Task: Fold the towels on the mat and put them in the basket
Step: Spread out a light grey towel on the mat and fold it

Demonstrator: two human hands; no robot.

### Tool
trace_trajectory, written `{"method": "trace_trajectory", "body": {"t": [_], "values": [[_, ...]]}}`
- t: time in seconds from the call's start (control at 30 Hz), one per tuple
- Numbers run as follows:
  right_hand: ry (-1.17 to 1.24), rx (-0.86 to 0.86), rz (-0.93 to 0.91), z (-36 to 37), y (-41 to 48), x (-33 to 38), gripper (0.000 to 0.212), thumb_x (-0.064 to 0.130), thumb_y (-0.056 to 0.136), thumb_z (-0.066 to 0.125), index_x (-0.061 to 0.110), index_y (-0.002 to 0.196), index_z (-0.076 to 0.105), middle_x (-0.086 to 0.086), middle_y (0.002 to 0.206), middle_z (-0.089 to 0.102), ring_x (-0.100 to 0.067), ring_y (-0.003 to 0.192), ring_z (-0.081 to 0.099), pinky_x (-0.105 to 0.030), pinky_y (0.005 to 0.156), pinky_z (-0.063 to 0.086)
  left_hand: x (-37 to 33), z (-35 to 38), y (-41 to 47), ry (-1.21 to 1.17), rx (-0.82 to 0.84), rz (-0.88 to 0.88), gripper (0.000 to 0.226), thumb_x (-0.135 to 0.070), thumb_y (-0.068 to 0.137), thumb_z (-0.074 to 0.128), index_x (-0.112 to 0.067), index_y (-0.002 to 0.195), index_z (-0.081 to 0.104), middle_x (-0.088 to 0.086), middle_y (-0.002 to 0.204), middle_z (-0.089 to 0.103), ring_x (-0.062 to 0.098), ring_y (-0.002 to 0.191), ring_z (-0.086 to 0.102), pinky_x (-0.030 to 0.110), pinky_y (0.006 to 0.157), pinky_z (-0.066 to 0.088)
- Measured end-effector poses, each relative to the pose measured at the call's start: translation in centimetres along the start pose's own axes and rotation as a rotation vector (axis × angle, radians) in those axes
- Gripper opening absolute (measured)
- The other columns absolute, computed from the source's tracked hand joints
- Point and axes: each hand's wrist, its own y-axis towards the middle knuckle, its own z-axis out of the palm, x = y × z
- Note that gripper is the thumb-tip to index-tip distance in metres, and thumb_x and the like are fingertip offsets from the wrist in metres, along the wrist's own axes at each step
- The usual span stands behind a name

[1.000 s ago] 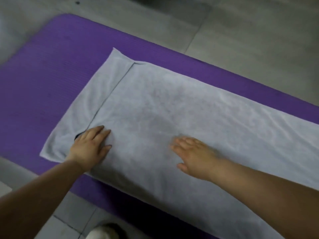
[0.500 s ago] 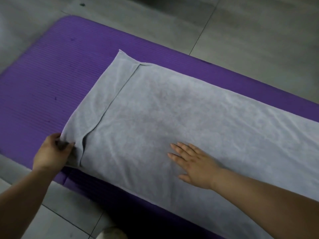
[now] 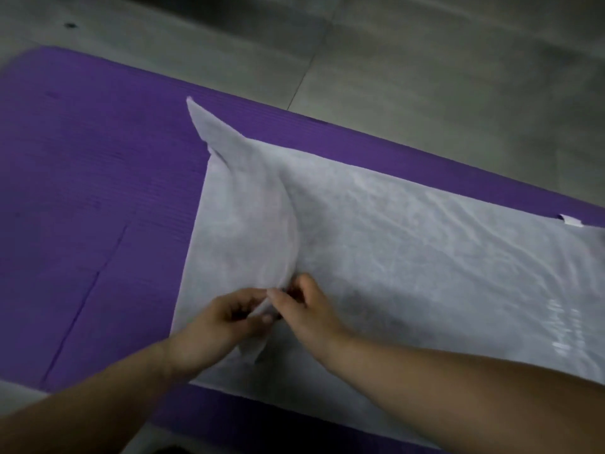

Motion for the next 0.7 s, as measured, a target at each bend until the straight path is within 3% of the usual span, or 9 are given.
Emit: {"method": "trace_trajectory", "body": {"t": [0.03, 0.1, 0.17, 0.23, 0.3, 0.4, 0.5, 0.6, 0.7], "values": [[0.014, -0.038, 0.040, -0.6, -0.2, -0.2, 0.007, 0.018, 0.089, 0.055, 0.020, 0.095, 0.049, 0.002, 0.096, 0.058, -0.009, 0.087, 0.052, -0.022, 0.080, 0.043, 0.0, 0.9, 0.2, -0.006, 0.085, -0.045, 0.029, 0.001, 0.079, 0.064, -0.024, 0.095, 0.065, -0.009, 0.079, 0.072, -0.002, 0.076, 0.063, 0.010, 0.066, 0.049], [-0.029, -0.084, 0.082, -2.0, -0.5, -1.0, 0.024, 0.011, 0.090, 0.052, 0.009, 0.113, 0.051, -0.009, 0.113, 0.060, -0.016, 0.097, 0.055, -0.024, 0.082, 0.045, -0.2, 1.3, 0.9, 0.065, 0.190, -0.130, 0.036, -0.008, 0.066, 0.061, -0.031, 0.094, 0.063, -0.008, 0.075, 0.071, -0.001, 0.074, 0.064, 0.012, 0.067, 0.050], [-0.089, -0.067, 0.081, -3.0, -0.8, -1.7, 0.027, 0.008, 0.090, 0.050, 0.004, 0.117, 0.048, -0.012, 0.116, 0.059, -0.023, 0.105, 0.057, -0.028, 0.087, 0.048, -1.0, 1.1, 2.4, 0.204, 0.126, -0.138, 0.028, -0.005, 0.071, 0.060, -0.028, 0.086, 0.062, -0.006, 0.067, 0.068, -0.006, 0.064, 0.062, 0.008, 0.060, 0.047], [-0.193, -0.055, 0.004, -3.7, -1.1, -2.3, 0.028, 0.006, 0.088, 0.050, 0.001, 0.116, 0.048, -0.013, 0.115, 0.058, -0.026, 0.108, 0.056, -0.034, 0.092, 0.048, -2.8, 1.4, 4.6, 0.383, -0.023, -0.082, 0.021, -0.004, 0.088, 0.054, -0.024, 0.083, 0.061, -0.007, 0.073, 0.061, -0.001, 0.058, 0.058, 0.007, 0.053, 0.043], [-0.311, -0.007, -0.074, -4.0, -1.3, -2.5, 0.036, 0.008, 0.085, 0.054, 0.006, 0.120, 0.046, -0.010, 0.119, 0.056, -0.024, 0.110, 0.055, -0.030, 0.093, 0.046, -4.9, 2.6, 7.4, 0.625, -0.099, -0.023, 0.014, -0.022, 0.092, 0.051, -0.015, 0.100, 0.060, 0.000, 0.091, 0.060, 0.006, 0.076, 0.059, 0.010, 0.065, 0.042], [-0.467, 0.090, -0.140, -3.8, -1.6, -1.7, 0.046, 0.010, 0.085, 0.051, 0.012, 0.129, 0.038, -0.010, 0.126, 0.049, -0.026, 0.113, 0.051, -0.033, 0.094, 0.043, -6.8, 5.2, 11.5, 0.962, -0.063, -0.040, 0.051, -0.043, 0.086, 0.055, -0.010, 0.123, 0.044, 0.008, 0.122, 0.053, 0.024, 0.110, 0.052, 0.028, 0.088, 0.038], [-0.529, 0.113, -0.187, -3.8, -2.0, -0.1, 0.046, 0.007, 0.088, 0.047, 0.013, 0.133, 0.038, -0.012, 0.129, 0.049, -0.029, 0.114, 0.050, -0.035, 0.093, 0.041, -7.2, 6.6, 13.8, 1.210, -0.117, -0.071, 0.070, -0.030, 0.086, 0.059, -0.012, 0.142, 0.020, 0.012, 0.144, 0.030, 0.029, 0.129, 0.038, 0.035, 0.101, 0.034], [-0.560, 0.150, -0.258, -4.8, -3.0, 0.5, 0.043, 0.007, 0.091, 0.045, 0.013, 0.133, 0.039, -0.011, 0.129, 0.049, -0.027, 0.114, 0.050, -0.029, 0.087, 0.039, -7.0, 4.8, 14.6, 1.282, -0.283, -0.060, 0.058, -0.014, 0.091, 0.048, -0.016, 0.141, 0.019, 0.016, 0.138, 0.037, 0.035, 0.122, 0.044, 0.041, 0.099, 0.036], [-0.538, 0.161, -0.274, -6.6, -4.2, -0.3, 0.042, 0.006, 0.091, 0.045, 0.015, 0.132, 0.042, -0.008, 0.131, 0.049, -0.025, 0.115, 0.050, -0.025, 0.084, 0.037, -7.6, 1.8, 14.7, 1.078, -0.434, -0.109, 0.059, -0.016, 0.093, 0.044, -0.014, 0.144, 0.015, 0.018, 0.137, 0.041, 0.035, 0.119, 0.047, 0.040, 0.099, 0.036]]}}
